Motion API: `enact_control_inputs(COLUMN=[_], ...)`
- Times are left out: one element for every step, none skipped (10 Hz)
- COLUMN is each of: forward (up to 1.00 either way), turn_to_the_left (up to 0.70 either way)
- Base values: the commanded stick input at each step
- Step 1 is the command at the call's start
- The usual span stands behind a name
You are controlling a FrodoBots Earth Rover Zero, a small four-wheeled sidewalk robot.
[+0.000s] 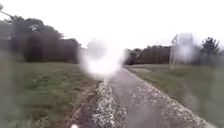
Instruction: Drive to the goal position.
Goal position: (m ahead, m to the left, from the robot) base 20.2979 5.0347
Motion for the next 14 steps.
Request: enact_control_inputs(forward=[0.7, 0.7, 0.7, 0.7, 0.7, 0.7, 0.7, 0.7, 0.7, 0.7, 0.7, 0.7, 0.7, 0.7], turn_to_the_left=[0.0, 0.0, 0.0, 0.0, 0.0, 0.0, 0.0, 0.0, 0.0, 0.0, 0.0, 0.0, 0.0, 0.0])
